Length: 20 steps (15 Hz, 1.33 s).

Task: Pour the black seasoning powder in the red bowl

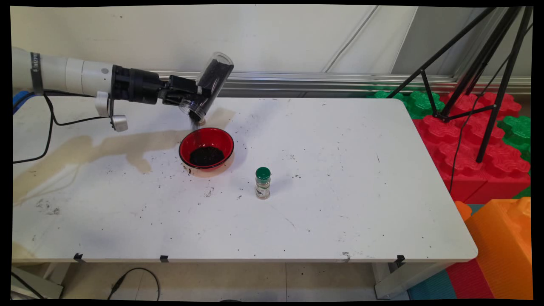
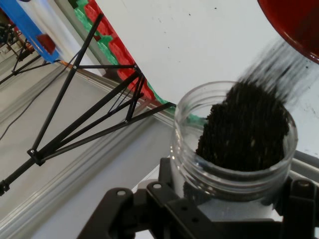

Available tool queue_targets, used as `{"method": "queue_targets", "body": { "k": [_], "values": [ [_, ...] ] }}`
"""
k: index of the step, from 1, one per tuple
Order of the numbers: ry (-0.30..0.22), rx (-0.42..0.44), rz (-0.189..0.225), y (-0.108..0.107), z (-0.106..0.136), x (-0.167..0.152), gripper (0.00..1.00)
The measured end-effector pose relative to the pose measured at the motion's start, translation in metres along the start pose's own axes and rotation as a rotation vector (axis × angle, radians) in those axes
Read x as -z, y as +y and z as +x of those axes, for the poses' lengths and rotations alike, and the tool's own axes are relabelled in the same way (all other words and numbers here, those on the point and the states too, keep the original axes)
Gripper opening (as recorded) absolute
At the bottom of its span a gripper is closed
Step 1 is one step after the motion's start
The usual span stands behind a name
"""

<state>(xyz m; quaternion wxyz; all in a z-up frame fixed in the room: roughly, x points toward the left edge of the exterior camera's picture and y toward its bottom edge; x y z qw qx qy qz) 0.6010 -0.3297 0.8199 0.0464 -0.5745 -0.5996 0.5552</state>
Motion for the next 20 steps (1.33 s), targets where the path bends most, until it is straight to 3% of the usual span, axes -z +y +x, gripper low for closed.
{"method": "queue_targets", "body": {
  "k": [20],
  "values": [
    [-0.004, -0.029, -0.003, -0.0006, -0.0006, 0.0020, 0.00]
  ]
}}
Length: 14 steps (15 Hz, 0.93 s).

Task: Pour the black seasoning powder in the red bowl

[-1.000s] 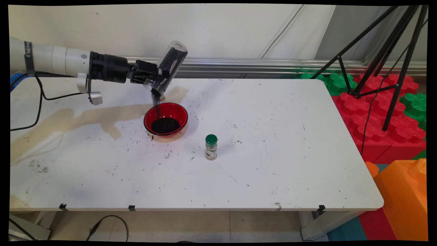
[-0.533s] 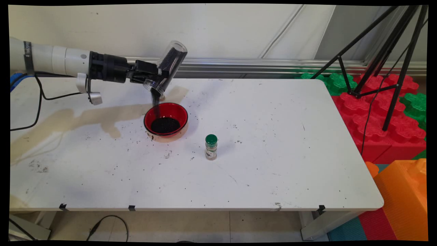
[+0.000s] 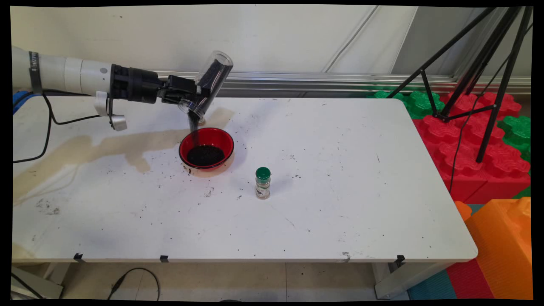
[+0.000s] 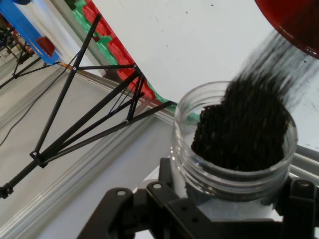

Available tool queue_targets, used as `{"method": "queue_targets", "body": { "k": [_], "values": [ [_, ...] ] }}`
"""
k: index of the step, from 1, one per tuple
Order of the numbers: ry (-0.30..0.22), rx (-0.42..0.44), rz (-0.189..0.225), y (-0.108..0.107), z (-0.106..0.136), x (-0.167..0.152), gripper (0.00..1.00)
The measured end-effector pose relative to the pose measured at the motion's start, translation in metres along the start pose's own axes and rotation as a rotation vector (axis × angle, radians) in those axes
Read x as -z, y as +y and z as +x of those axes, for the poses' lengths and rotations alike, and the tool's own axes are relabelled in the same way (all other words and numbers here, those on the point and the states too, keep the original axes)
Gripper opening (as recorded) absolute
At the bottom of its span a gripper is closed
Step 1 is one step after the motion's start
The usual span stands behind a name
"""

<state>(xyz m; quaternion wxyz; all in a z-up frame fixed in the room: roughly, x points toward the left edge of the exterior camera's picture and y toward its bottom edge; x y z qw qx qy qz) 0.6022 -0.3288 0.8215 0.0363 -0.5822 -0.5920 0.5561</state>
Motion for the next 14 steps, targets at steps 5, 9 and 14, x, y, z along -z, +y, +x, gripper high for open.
{"method": "queue_targets", "body": {
  "k": [5, 9, 14],
  "values": [
    [0.001, -0.002, -0.002, 0.0002, 0.0008, -0.0002, 0.00],
    [0.002, -0.005, -0.003, 0.0003, 0.0012, -0.0007, 0.00],
    [0.003, -0.004, -0.005, 0.0002, 0.0018, -0.0017, 0.00]
  ]
}}
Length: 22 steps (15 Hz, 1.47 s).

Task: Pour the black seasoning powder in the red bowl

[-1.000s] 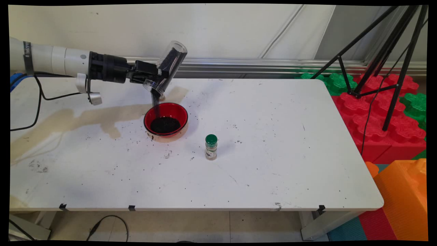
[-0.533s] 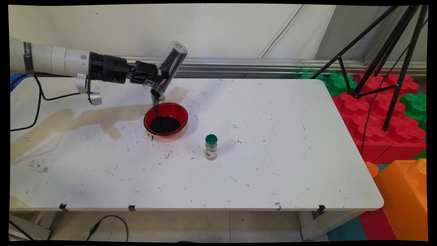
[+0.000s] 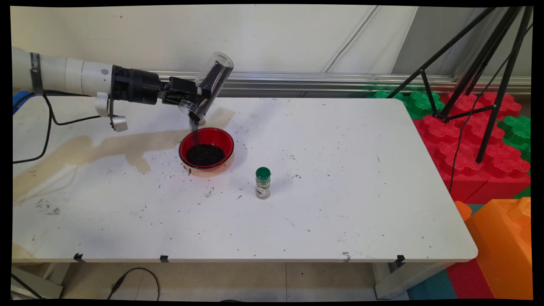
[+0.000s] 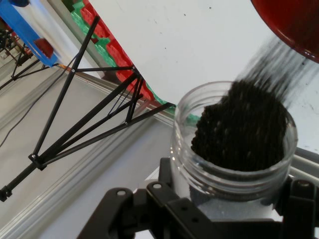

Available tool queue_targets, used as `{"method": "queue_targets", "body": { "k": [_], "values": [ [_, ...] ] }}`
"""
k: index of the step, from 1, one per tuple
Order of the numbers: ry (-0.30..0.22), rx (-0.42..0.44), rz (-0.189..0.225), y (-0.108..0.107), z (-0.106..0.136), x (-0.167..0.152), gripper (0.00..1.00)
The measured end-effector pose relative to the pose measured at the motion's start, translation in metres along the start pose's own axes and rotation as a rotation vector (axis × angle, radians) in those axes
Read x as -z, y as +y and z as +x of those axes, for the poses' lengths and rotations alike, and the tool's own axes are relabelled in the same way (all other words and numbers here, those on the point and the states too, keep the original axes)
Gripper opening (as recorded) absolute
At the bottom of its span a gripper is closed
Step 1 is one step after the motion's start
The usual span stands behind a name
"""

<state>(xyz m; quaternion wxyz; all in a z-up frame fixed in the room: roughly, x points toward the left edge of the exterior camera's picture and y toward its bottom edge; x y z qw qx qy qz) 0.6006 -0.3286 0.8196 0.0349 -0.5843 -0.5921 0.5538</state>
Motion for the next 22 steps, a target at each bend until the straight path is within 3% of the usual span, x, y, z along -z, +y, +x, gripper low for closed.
{"method": "queue_targets", "body": {
  "k": [22],
  "values": [
    [0.009, 0.045, -0.004, -0.0034, 0.0024, -0.0059, 0.00]
  ]
}}
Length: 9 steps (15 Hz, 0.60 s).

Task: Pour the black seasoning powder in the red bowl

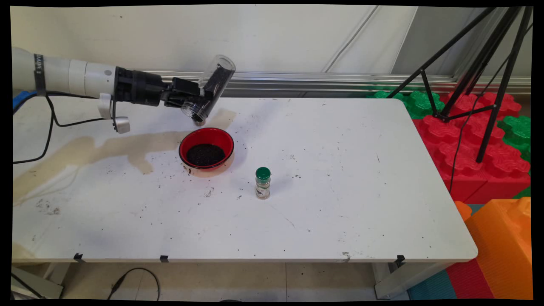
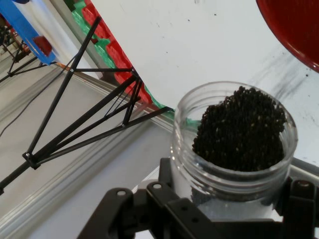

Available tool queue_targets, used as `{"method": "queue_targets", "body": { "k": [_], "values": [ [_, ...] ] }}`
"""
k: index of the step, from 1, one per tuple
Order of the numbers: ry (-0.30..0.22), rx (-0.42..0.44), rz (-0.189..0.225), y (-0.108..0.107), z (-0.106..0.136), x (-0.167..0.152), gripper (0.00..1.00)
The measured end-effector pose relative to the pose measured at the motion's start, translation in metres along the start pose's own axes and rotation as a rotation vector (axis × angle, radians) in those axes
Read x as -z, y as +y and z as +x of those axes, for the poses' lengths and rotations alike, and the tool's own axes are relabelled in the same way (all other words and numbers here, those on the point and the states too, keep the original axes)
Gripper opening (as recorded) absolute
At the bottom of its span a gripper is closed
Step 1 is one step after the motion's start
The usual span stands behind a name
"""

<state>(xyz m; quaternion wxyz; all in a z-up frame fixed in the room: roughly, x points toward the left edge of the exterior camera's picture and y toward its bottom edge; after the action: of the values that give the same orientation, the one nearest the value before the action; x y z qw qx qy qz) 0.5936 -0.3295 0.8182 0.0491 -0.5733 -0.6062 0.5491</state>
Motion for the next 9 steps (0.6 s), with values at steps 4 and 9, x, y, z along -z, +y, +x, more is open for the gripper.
{"method": "queue_targets", "body": {
  "k": [4, 9],
  "values": [
    [0.005, 0.038, -0.002, -0.0008, 0.0002, -0.0014, 0.00],
    [0.010, 0.123, -0.003, -0.0034, -0.0008, -0.0029, 0.00]
  ]
}}
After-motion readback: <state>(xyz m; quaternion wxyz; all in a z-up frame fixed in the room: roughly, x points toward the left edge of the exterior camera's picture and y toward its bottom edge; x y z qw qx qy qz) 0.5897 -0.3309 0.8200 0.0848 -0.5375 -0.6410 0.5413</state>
